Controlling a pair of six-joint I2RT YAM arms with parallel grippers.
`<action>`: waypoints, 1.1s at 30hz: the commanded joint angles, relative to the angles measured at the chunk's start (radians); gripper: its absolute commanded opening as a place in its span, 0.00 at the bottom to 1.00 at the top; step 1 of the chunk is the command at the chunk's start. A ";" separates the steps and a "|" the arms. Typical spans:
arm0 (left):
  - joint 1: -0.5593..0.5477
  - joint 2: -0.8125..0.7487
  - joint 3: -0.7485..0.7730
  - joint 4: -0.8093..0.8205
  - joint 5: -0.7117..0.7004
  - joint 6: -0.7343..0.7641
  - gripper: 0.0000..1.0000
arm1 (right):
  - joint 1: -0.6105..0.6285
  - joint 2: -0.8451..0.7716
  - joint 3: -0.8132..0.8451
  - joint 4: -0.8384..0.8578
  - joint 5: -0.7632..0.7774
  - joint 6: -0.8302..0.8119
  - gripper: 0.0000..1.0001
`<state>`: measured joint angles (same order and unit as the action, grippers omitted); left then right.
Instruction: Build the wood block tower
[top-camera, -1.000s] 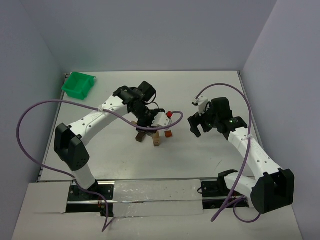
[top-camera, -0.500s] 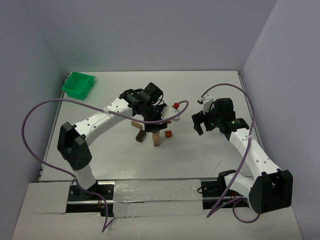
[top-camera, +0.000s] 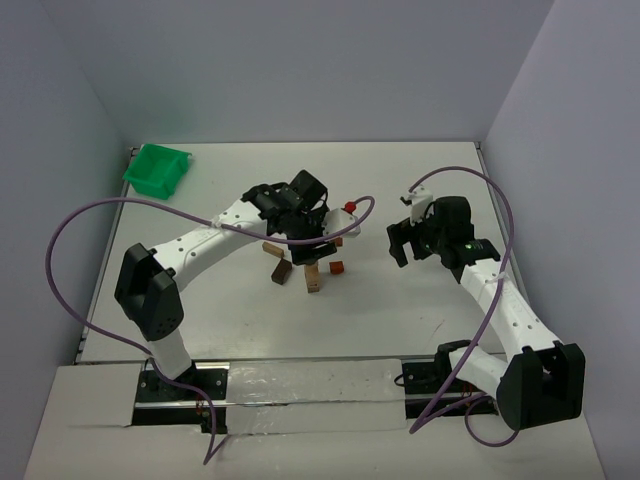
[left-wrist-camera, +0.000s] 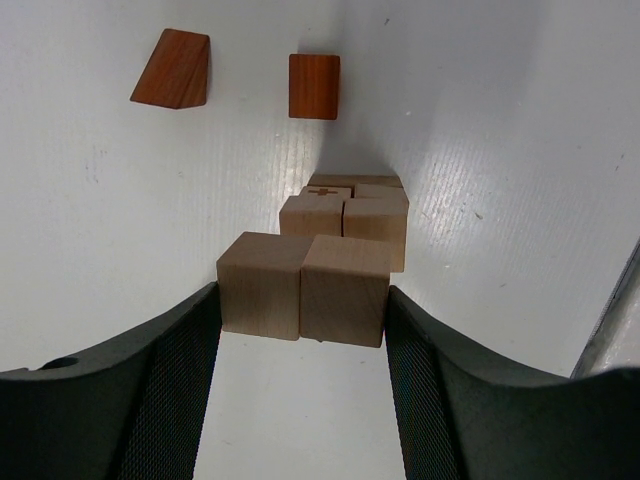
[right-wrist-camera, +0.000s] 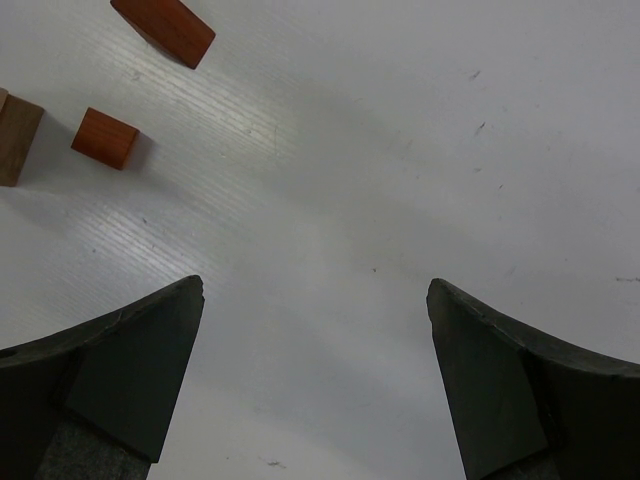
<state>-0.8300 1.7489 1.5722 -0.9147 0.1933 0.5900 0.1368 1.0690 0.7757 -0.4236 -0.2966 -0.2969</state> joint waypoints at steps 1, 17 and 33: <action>-0.008 -0.011 -0.011 0.054 -0.021 -0.045 0.00 | -0.009 -0.005 -0.008 0.058 -0.001 0.021 1.00; -0.024 -0.038 -0.078 0.103 -0.017 -0.020 0.02 | -0.011 0.003 -0.013 0.063 -0.010 0.018 1.00; -0.038 -0.043 -0.089 0.111 -0.029 -0.006 0.09 | -0.016 0.005 -0.019 0.063 -0.015 0.018 1.00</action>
<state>-0.8563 1.7485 1.4868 -0.8474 0.1655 0.5797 0.1303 1.0710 0.7617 -0.4026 -0.3035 -0.2813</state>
